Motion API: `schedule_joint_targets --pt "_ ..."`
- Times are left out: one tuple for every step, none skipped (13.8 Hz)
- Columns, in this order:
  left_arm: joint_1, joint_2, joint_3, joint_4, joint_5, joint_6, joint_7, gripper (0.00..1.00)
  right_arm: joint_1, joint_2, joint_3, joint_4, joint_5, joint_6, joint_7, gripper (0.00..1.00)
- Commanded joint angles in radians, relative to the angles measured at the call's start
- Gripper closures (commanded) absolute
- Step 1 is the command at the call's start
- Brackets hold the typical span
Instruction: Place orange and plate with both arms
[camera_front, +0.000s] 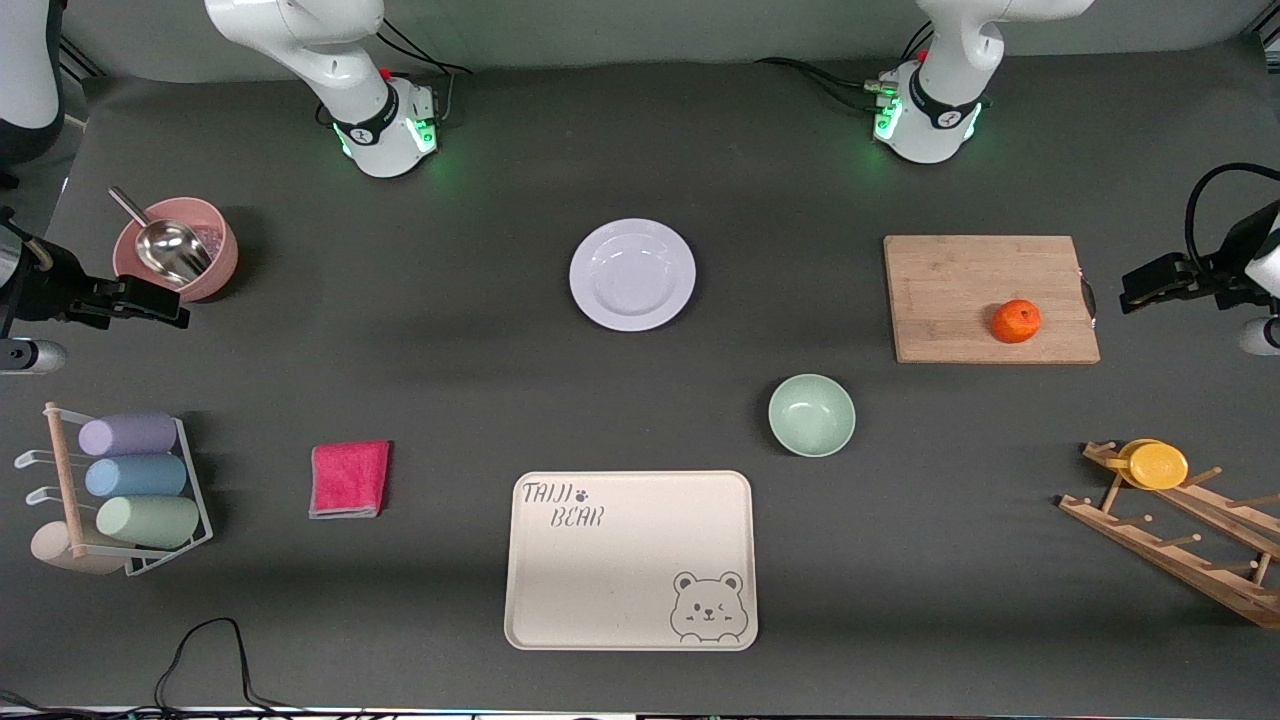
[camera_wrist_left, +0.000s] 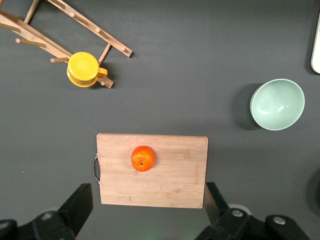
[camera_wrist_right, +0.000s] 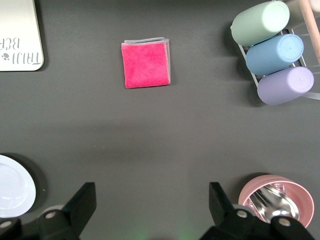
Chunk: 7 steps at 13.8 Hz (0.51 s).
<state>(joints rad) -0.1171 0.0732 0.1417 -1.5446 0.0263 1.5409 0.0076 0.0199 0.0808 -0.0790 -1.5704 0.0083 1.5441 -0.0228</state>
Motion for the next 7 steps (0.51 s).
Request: schedule_joint_targets --pt "-0.009 -0.009 0.007 0.009 0.003 -0.015 -0.012 0.0 0.0 -0.026 0.008 -0.02 -0.022 -0.001 0.026 0.0" --pt "-0.01 -0.007 0.007 0.011 -0.002 -0.013 -0.012 0.0 0.0 -0.026 0.008 -0.02 -0.022 -0.001 0.027 0.0" --pt "-0.01 -0.007 0.009 0.011 0.0 -0.013 -0.017 0.0 0.0 -0.026 0.008 -0.02 -0.021 -0.001 0.026 0.0" --pt "-0.01 -0.007 0.007 0.011 0.001 -0.013 -0.017 0.0 0.002 -0.026 0.008 -0.02 -0.022 -0.001 0.026 0.0" --pt "-0.012 -0.006 0.007 0.011 0.001 -0.015 -0.017 0.0 0.002 -0.026 0.008 -0.02 -0.021 -0.001 0.026 0.0" --pt "-0.01 -0.007 0.007 0.011 0.003 -0.015 -0.005 0.0 0.002 -0.026 0.008 -0.022 -0.022 -0.001 0.026 0.0" --pt "-0.012 -0.006 0.007 0.014 0.003 -0.016 -0.018 0.0 0.0 -0.026 0.008 -0.023 -0.022 -0.001 0.026 0.0"
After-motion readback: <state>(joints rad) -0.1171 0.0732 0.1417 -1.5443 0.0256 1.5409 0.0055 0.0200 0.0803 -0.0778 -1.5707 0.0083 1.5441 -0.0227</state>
